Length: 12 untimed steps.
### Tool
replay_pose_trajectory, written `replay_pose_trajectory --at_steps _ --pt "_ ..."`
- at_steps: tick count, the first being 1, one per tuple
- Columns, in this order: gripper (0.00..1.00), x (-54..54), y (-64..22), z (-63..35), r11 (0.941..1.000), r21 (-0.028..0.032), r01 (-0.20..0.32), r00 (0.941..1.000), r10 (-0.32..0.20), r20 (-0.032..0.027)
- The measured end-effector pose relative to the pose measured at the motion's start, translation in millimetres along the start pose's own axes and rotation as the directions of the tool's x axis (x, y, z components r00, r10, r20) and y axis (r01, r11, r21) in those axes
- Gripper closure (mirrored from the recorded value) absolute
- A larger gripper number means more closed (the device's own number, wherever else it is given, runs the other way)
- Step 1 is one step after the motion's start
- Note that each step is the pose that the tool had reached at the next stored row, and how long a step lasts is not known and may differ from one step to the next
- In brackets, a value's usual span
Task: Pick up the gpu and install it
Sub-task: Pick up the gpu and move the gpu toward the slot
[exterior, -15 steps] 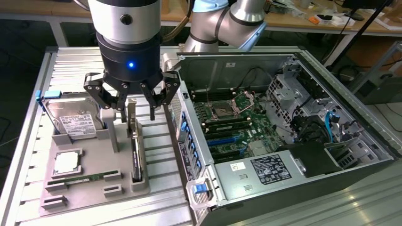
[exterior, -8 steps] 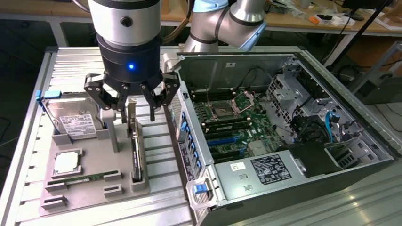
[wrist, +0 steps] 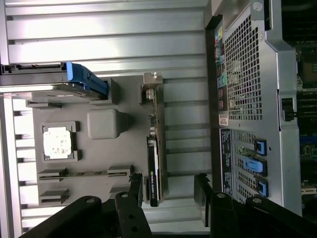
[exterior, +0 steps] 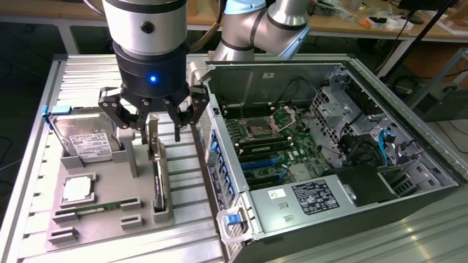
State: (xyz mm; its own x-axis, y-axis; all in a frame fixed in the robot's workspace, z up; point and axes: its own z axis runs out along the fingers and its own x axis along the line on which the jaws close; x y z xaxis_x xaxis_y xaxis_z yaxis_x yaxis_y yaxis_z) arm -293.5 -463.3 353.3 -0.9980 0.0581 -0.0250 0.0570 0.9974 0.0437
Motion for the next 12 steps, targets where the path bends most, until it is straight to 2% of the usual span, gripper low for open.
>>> replay_pose_trajectory --at_steps 12 --pt "0.46 0.1 -0.1 3.2 1.0 -0.0001 0.0 1.0 0.0 0.0001"
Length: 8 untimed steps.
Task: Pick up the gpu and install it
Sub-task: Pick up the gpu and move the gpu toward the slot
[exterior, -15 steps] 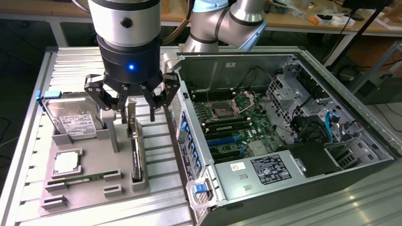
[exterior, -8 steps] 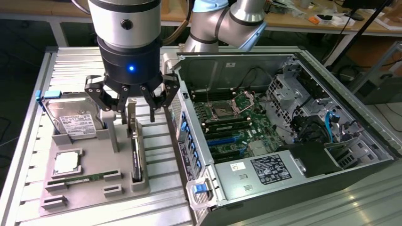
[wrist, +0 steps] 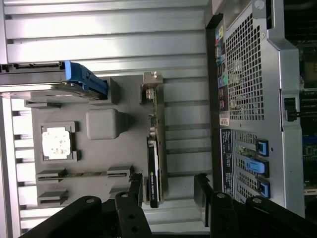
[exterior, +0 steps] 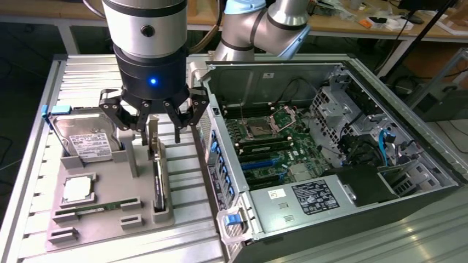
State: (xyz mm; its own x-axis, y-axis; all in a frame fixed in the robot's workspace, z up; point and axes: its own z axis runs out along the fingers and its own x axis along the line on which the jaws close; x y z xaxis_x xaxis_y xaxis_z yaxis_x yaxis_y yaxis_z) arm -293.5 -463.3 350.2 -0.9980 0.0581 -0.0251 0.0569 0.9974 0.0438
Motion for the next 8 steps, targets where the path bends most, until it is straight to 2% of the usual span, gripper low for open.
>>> replay_pose_trajectory --at_steps 8 --pt "0.46 0.0 -0.1 1.8 1.0 0.0001 0.0 1.0 0.0 0.0"
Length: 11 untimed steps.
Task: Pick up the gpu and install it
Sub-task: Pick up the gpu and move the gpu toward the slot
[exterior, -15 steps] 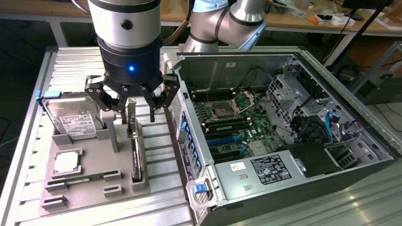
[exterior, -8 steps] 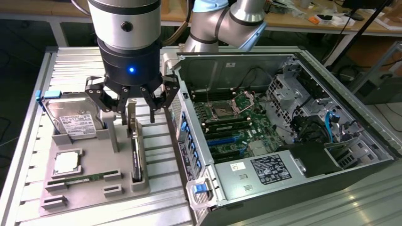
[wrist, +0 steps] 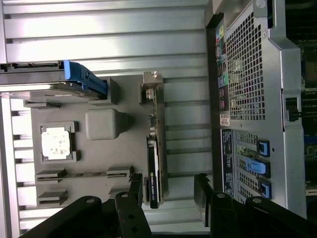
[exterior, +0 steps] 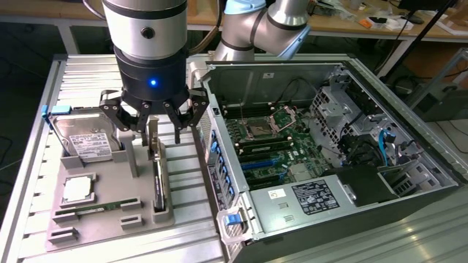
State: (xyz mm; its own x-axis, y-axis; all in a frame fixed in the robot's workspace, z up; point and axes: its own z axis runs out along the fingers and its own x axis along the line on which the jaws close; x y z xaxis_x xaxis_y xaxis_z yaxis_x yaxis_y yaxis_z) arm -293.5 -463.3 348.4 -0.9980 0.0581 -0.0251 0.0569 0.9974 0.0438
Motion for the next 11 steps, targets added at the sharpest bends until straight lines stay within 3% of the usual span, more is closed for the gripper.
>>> replay_pose_trajectory --at_steps 11 --pt "0.46 0.1 -0.1 2.4 1.0 0.0 0.0 1.0 0.0 0.0"
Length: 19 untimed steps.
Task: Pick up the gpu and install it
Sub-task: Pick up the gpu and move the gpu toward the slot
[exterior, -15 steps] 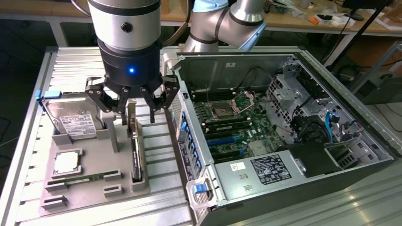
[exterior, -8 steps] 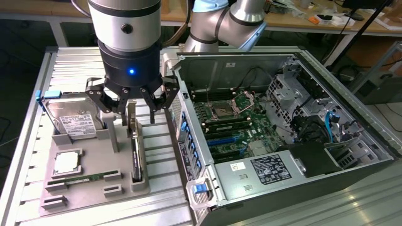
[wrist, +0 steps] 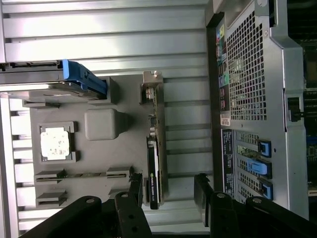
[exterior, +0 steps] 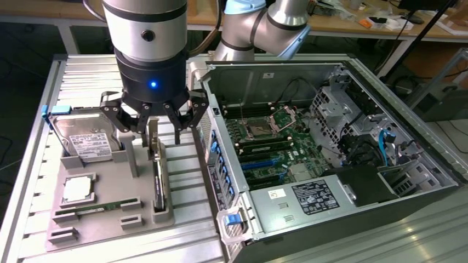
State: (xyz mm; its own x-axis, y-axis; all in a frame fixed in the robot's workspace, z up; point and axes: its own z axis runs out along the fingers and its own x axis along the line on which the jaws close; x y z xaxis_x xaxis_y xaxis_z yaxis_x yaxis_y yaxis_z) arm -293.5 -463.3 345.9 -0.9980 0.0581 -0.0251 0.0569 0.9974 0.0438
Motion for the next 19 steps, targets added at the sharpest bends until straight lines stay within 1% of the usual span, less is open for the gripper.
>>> replay_pose_trajectory --at_steps 4,6,10,12,19 --pt "0.46 0.0 0.0 0.7 1.0 0.0001 0.0 1.0 0.0 0.0" --pt "0.46 0.2 -0.3 6.1 1.0 0.0 0.0 1.0 0.0 0.0" --pt "0.46 0.2 -0.3 6.8 1.0 0.0001 0.0 1.0 0.0 0.0" --pt "0.46 0.2 -0.4 9.0 1.0 0.0 0.0 1.0 0.0 0.0" --pt "0.46 0.2 -0.4 10.1 1.0 0.0 0.0 1.0 0.0 0.0001"
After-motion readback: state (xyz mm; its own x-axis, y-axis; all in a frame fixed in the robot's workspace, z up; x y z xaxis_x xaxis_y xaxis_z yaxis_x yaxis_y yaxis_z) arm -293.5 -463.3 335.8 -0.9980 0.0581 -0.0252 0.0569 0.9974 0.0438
